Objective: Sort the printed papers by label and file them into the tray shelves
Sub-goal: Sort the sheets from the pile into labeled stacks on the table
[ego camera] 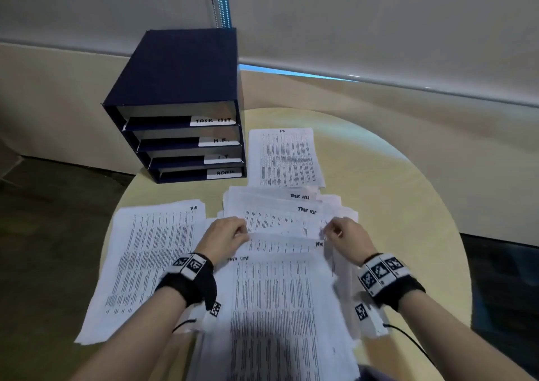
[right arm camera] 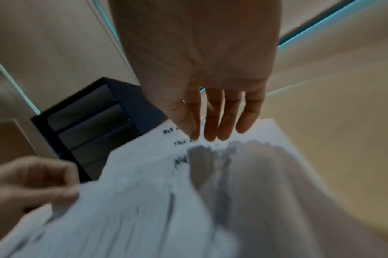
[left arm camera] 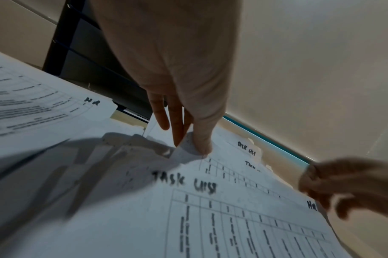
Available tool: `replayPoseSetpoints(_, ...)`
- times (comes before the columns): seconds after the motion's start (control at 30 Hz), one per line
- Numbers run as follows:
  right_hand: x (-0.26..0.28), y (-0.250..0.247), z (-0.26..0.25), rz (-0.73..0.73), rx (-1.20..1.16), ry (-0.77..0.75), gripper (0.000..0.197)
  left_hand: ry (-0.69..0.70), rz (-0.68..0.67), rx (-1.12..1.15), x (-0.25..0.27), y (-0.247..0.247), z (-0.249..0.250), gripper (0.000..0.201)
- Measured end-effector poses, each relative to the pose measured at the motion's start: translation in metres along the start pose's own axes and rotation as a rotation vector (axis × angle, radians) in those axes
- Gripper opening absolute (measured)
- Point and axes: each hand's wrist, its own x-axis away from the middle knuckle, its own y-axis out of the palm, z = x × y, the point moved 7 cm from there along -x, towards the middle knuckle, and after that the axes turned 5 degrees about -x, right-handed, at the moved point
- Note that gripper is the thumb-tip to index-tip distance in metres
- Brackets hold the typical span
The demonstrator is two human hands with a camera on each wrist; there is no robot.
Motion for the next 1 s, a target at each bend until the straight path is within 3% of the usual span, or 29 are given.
replayPoseSetpoints(0.1, 0.036, -0.001, 0.010, 0.135, -0.041, -0.013, 0.005, -0.029, -0.008, 0.032, 0.002, -0.002, -0.004, 0.017)
replayPoseSetpoints(0.17, 0.053, 0.014, 0.001, 0.077, -0.070, -0.060, 0.006, -0.033, -0.018, 0.031, 0.001, -0.002, -0.009, 0.016)
replayPoseSetpoints(0.23, 0.065, 0.038, -0.012, -0.063, -0.028, -0.080, 0.029, -0.035, -0.036, 0.024, -0.001, -0.002, -0.010, 0.015)
replayPoseSetpoints(0.33, 0.067, 0.054, -0.029, -0.096, 0.073, -0.068, 0.050, -0.002, -0.022, -0.007, 0.001, -0.003, -0.009, 0.015)
replayPoseSetpoints(0.4, 0.061, 0.056, -0.039, -0.056, 0.160, -0.055, 0.044, 0.018, 0.028, -0.014, 0.006, -0.006, -0.010, 0.025)
replayPoseSetpoints(0.47, 0.056, 0.051, -0.045, 0.024, 0.219, -0.072, 0.027, 0.016, 0.074, -0.032, 0.013, -0.010, -0.011, 0.021)
replayPoseSetpoints(0.57, 0.052, 0.046, -0.049, 0.065, 0.218, -0.168, 0.012, 0.012, 0.034, -0.091, 0.020, -0.006, -0.019, 0.014)
replayPoseSetpoints(0.87, 0.062, 0.025, -0.036, 0.004, 0.221, -0.364, 0.011, 0.021, 0.002, -0.092, 0.018, -0.002, -0.012, 0.017)
replayPoseSetpoints(1.0, 0.075, 0.013, -0.035, 0.127, 0.300, -0.498, 0.008, 0.036, -0.055, -0.050, 0.010, 0.004, -0.002, 0.021)
